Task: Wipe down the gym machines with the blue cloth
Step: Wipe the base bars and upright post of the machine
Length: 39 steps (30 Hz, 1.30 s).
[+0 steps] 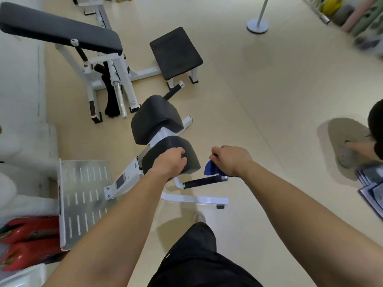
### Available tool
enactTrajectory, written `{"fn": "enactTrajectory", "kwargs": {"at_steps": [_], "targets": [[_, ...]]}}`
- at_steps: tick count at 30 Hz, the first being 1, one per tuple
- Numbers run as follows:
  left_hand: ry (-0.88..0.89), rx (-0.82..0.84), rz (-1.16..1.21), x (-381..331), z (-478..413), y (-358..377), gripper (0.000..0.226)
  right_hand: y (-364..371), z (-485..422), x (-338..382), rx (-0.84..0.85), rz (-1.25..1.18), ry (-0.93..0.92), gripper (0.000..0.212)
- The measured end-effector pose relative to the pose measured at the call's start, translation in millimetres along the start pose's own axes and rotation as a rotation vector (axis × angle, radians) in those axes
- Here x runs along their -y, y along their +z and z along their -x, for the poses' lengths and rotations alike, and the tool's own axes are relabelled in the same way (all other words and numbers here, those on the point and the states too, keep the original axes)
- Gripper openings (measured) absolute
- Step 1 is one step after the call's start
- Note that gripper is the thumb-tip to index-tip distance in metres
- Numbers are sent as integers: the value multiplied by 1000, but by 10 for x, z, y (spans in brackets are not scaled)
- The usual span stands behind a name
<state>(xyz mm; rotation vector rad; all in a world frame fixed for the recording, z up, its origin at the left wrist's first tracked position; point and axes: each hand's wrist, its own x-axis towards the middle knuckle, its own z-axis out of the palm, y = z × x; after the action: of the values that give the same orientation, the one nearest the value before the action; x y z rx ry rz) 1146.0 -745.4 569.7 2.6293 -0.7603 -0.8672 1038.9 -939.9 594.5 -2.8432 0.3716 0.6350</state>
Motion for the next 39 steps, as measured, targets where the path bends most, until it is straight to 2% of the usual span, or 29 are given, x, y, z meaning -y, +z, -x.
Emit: {"fn": "enactTrajectory", "kwargs": {"at_steps": [5, 11, 14, 18, 24, 26, 29, 32, 39], "targets": [[21, -3, 42, -541, -634, -192, 37, -426, -367, -652, -18, 29, 20, 35], [-94, -42, 106, -840, -1131, -320, 36, -755, -1077, -1196, 10, 11, -47, 36], [-187, -55, 83, -926, -1401, -359, 32, -842, -1548, -1386, 76, 22, -143, 33], [-362, -144, 122, -1157, -1753, -320, 30, -1048, -2176, -1589, 120, 102, -359, 27], [-695, -319, 370, -1805, -1994, -241, 20, -1557, -2782, -1803, 207, 288, -742, 36], [-771, -384, 441, -2055, -1996, -197, 25, -1678, -2888, -1873, 227, 342, -823, 35], [-852, -414, 489, -2321, -1992, -126, 34, -1812, -3066, -1917, 244, 321, -867, 29], [-940, -443, 522, -2393, -1936, -30, 32, -1844, -3132, -1880, 274, 362, -926, 29], [-1084, -502, 616, -2144, -1925, 167, 29, -1524, -3417, -1466, 340, 440, -1008, 26]]}}
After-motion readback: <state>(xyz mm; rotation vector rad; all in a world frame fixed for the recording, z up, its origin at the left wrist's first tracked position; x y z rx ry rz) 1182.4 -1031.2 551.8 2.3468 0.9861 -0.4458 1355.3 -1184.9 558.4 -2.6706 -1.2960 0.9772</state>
